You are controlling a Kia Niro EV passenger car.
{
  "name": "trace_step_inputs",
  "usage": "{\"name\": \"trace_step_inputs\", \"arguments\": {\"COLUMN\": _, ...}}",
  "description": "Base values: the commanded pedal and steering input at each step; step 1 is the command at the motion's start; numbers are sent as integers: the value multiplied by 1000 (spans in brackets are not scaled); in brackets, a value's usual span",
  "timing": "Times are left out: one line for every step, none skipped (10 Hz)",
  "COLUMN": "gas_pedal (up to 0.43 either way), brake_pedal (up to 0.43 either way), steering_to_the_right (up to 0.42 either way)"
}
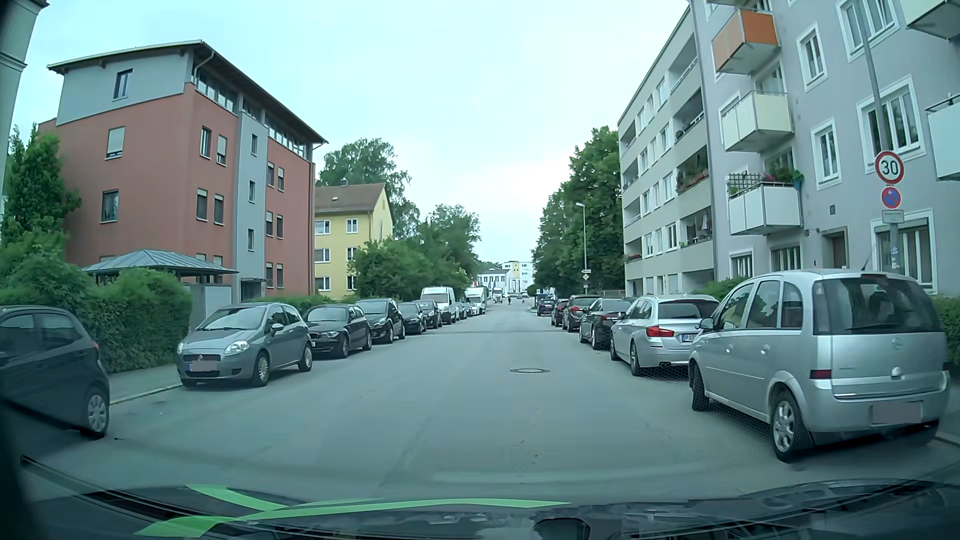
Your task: Follow the waypoints while adhering to traffic rules and regulations
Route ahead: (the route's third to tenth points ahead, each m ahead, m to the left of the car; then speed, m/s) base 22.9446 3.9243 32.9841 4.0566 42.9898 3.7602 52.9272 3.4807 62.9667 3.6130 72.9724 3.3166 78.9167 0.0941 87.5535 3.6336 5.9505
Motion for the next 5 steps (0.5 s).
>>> {"name": "trace_step_inputs", "arguments": {"gas_pedal": 47, "brake_pedal": 0, "steering_to_the_right": 0}}
{"name": "trace_step_inputs", "arguments": {"gas_pedal": 47, "brake_pedal": 0, "steering_to_the_right": 0}}
{"name": "trace_step_inputs", "arguments": {"gas_pedal": 47, "brake_pedal": 0, "steering_to_the_right": 0}}
{"name": "trace_step_inputs", "arguments": {"gas_pedal": 47, "brake_pedal": 0, "steering_to_the_right": 0}}
{"name": "trace_step_inputs", "arguments": {"gas_pedal": 47, "brake_pedal": 0, "steering_to_the_right": 0}}
